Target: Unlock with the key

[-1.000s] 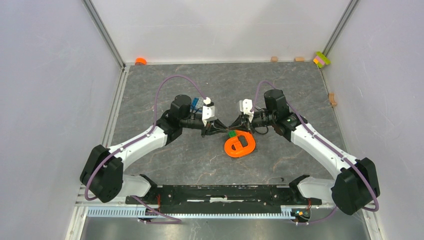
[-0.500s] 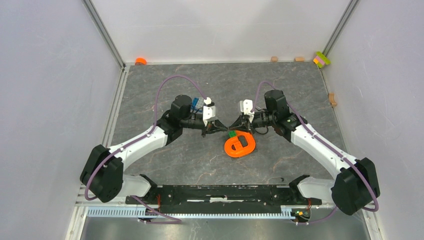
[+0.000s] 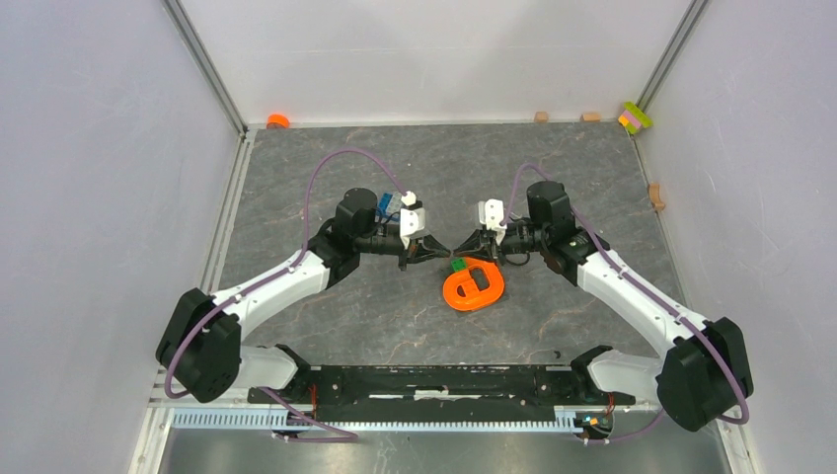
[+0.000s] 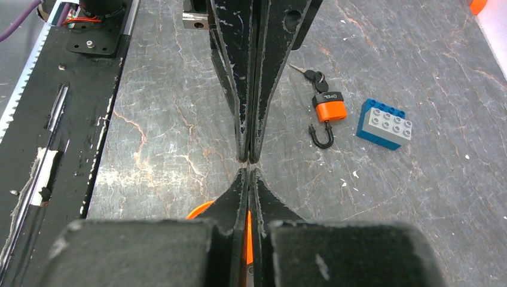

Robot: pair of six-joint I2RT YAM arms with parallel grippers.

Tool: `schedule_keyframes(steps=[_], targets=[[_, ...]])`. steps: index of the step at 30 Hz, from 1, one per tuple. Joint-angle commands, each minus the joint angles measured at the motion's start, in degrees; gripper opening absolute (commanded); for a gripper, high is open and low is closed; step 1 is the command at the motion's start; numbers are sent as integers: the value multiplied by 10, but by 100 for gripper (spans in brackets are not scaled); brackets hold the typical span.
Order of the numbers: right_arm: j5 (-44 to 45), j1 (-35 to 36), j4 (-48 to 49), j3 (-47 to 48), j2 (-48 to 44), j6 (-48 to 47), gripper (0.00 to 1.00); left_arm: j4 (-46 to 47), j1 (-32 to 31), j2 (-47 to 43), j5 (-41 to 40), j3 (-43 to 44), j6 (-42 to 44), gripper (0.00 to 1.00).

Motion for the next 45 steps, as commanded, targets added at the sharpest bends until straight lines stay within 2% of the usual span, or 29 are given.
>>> schedule_keyframes(steps=[1,7,12,16,19,23,29,32,38,45], targets=[[0,-11,12,-7,-10,8,1,-12,1,-20,15,-1,17,2],[-3,-13,15,-4,-8,13,2,-28,0,-20,15,0,29,2],[0,-15,11,2,-9,13,15,-40,0,-21,10,0,44,2],[-1,-15,11,3,-7,13,18,-40,1,-23,10,-1,44,2],[-8,-15,8,5,-3,13,26,-40,0,-21,9,1,42,2],[-2,-15,-5,7,-2,-1,30,-46,1,-20,4,1,46,2],[67,-45,-59,17,4,-46,43,-129,1,-33,-34,13,108,2],[110,-77,-77,16,22,-51,49,-170,1,-44,-64,14,112,2],[213,-110,-66,21,94,-37,52,-216,1,-53,-85,24,95,2],[290,-109,-41,66,193,-36,73,-220,1,-66,-77,18,85,2]])
